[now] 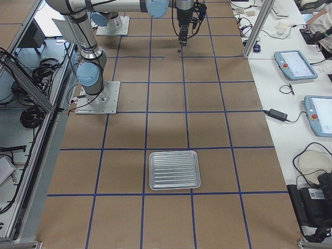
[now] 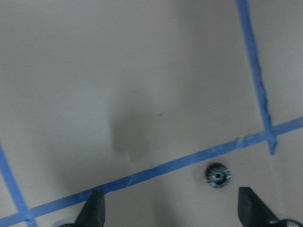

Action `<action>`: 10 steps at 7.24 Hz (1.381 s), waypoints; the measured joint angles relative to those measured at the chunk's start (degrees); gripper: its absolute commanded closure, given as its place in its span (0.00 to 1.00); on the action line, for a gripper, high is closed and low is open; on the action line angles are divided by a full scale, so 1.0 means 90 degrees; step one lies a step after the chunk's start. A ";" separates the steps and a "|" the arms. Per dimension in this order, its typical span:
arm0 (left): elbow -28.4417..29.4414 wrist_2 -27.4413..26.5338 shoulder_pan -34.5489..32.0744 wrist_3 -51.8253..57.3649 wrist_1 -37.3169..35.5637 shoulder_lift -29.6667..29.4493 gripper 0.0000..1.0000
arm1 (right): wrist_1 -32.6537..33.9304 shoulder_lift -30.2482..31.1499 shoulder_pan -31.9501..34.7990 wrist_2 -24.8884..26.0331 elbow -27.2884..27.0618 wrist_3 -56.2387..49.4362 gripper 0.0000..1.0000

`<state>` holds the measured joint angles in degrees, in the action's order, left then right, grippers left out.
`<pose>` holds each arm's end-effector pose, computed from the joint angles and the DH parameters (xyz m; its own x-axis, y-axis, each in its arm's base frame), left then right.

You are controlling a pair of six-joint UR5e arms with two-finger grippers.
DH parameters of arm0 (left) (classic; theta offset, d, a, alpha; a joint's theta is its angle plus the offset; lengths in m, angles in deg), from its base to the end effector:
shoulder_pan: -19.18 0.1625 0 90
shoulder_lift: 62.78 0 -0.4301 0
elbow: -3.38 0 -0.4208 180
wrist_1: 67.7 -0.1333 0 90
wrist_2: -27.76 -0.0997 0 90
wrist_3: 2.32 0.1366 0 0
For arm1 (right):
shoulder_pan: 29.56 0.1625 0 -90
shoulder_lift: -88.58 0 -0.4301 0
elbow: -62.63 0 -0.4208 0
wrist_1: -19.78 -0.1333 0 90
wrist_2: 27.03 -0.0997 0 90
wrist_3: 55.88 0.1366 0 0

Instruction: Place bearing gear from tray to pile

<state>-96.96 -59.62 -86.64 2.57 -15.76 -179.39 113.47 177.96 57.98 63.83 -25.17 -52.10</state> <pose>-0.3064 -0.5693 0.1596 -0.9341 0.3542 0.0439 0.3535 0.9352 -0.0232 0.1081 -0.5423 0.4773 -0.9939 0.1098 0.0089 0.1085 0.9898 -0.0926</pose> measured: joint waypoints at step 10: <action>0.0013 -0.0071 -0.0196 0.0249 -0.0284 -0.0456 1.00 | 0.0029 0.0000 0.0001 -0.0060 -0.0021 0.0008 0.00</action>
<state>-96.84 -60.26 -88.40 4.81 -18.32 -183.49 113.73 177.96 57.99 63.29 -25.36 -52.02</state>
